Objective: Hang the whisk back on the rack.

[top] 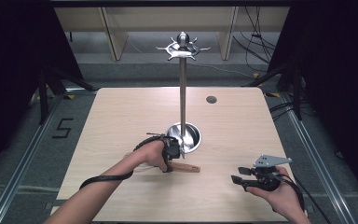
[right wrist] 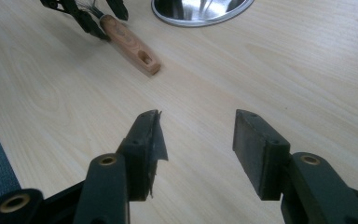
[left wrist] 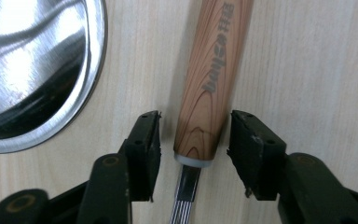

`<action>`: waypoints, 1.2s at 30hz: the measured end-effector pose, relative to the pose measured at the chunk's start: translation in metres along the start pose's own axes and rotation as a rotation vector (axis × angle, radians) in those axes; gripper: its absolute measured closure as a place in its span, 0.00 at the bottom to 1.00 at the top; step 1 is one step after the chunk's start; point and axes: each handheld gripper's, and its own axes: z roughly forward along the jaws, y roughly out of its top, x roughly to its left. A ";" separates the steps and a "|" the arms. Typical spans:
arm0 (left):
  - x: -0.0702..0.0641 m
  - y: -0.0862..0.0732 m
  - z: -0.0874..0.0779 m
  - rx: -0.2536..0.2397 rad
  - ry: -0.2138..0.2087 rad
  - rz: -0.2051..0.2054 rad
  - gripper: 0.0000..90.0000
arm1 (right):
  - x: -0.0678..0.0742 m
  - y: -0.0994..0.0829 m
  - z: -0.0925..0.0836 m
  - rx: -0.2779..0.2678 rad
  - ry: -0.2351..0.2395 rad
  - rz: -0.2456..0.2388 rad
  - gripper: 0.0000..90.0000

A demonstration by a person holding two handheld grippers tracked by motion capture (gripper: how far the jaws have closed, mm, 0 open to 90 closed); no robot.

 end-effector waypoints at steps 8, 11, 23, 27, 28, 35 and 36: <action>-0.003 0.003 0.001 0.051 -0.013 0.037 0.74 | 0.001 0.000 0.000 0.002 -0.008 0.003 0.57; -0.005 0.004 0.000 0.064 -0.023 0.034 0.75 | 0.002 0.000 0.000 0.002 -0.010 0.001 0.57; -0.011 -0.001 -0.005 0.059 -0.027 -0.043 0.76 | 0.002 0.000 0.000 0.000 -0.011 -0.003 0.57; -0.012 -0.001 -0.009 0.059 -0.029 -0.061 0.76 | 0.002 0.001 0.000 -0.003 -0.008 0.000 0.57; -0.012 -0.001 -0.011 0.057 -0.013 -0.050 0.76 | 0.003 0.001 0.000 -0.002 -0.007 0.007 0.57; -0.013 -0.004 -0.020 -0.002 0.005 -0.086 0.76 | 0.003 0.000 0.000 -0.005 -0.008 0.001 0.57; -0.013 -0.004 -0.020 -0.002 0.005 -0.086 0.76 | 0.003 0.000 0.000 -0.005 -0.008 0.001 0.57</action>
